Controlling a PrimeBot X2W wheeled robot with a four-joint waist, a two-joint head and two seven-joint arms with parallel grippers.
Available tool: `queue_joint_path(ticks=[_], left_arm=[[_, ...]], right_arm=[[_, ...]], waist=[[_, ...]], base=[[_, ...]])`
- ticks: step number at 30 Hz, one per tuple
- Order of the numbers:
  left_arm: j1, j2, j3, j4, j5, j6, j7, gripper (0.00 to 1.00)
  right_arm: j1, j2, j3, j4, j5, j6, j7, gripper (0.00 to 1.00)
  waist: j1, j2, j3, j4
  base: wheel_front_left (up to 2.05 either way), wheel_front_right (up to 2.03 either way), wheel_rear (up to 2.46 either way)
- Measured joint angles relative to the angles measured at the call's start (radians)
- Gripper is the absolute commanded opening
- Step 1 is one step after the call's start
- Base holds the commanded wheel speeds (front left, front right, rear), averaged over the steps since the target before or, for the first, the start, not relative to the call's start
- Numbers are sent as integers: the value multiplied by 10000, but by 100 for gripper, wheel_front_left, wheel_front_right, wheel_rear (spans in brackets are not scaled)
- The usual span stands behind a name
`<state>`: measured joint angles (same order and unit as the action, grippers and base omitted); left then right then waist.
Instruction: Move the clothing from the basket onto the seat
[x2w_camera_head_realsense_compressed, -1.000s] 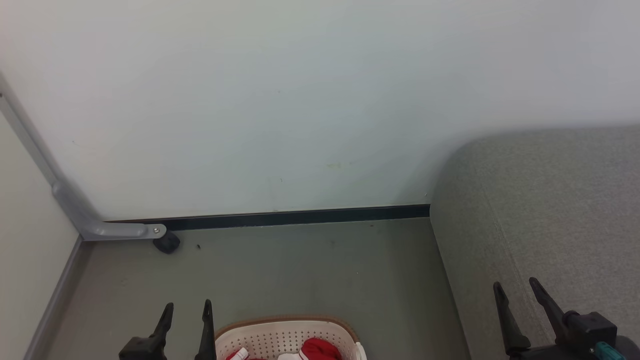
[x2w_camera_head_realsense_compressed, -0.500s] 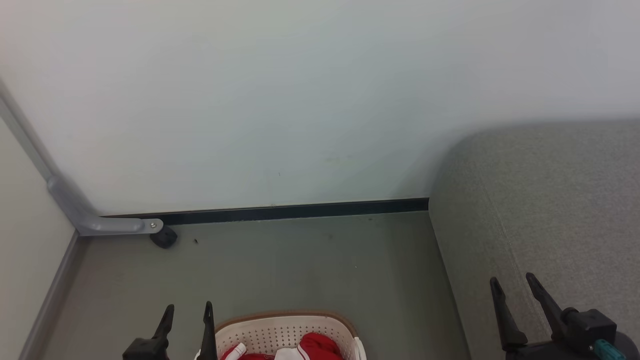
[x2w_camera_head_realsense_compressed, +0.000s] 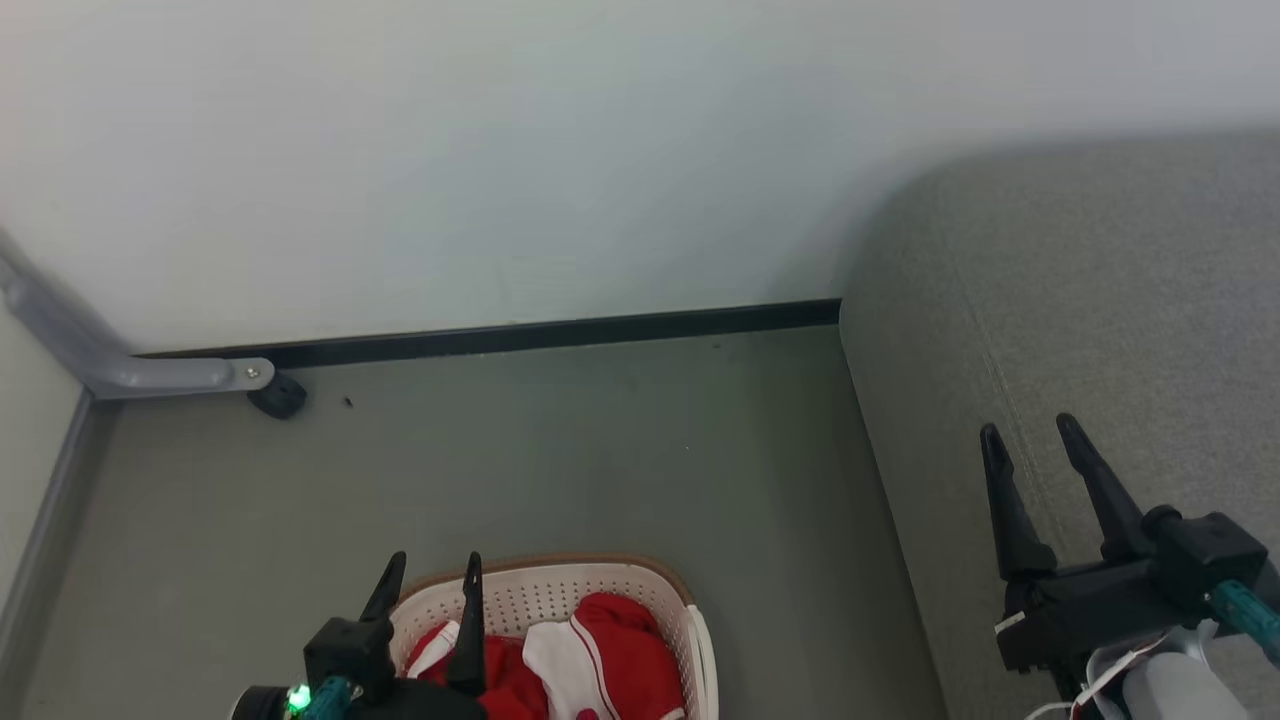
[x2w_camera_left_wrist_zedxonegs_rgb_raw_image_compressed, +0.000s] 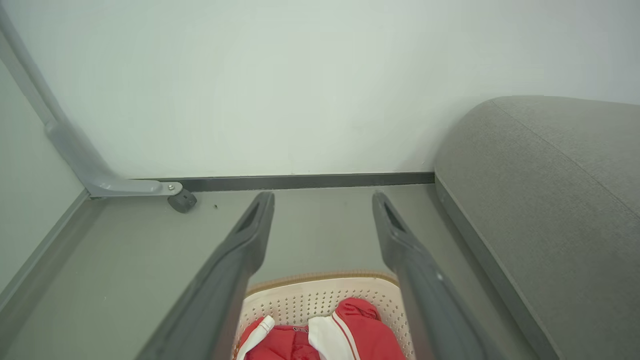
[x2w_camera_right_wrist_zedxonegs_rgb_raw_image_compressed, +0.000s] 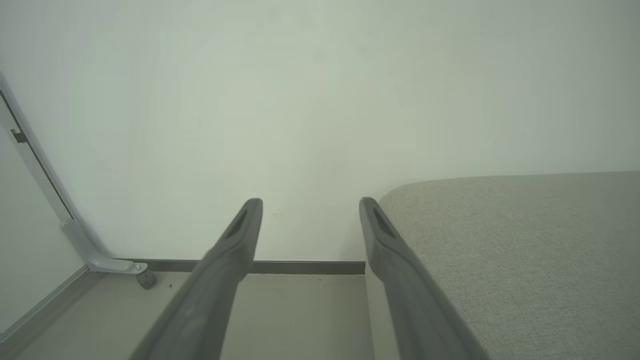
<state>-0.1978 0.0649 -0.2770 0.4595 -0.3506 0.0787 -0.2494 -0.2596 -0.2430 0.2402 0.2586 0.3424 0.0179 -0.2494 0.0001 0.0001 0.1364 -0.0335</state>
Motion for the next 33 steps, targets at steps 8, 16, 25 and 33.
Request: queue_joint_path(ticks=[8, 16, 25, 33], left_arm=[[-951, -81, -244, 932, 61, -6, 0, 100], [-1841, -151, -326, 2079, -27, 6, 150, 100], [-2943, -205, -669, 3212, -61, 4, 771, 100], [-4011, -215, -865, 4144, -79, -105, 1547, 100]], right_arm=[[-702, 207, -259, -391, 23, 0, -2, 100], [-1305, 460, -485, -913, 330, 104, -2, 100], [-2009, 725, -573, -1490, 489, 349, -44, 100], [-2449, 934, -612, -2125, 548, 453, -73, 100]], waist=[[1, 0, 1079, -340], [1, 1, 2212, -795], [1, 1, 3503, -1443], [1, 2, 4695, -2019]], base=[[0, 0, 0], [0, 0, 0], [0, 0, 0], [0, 0, 0]])
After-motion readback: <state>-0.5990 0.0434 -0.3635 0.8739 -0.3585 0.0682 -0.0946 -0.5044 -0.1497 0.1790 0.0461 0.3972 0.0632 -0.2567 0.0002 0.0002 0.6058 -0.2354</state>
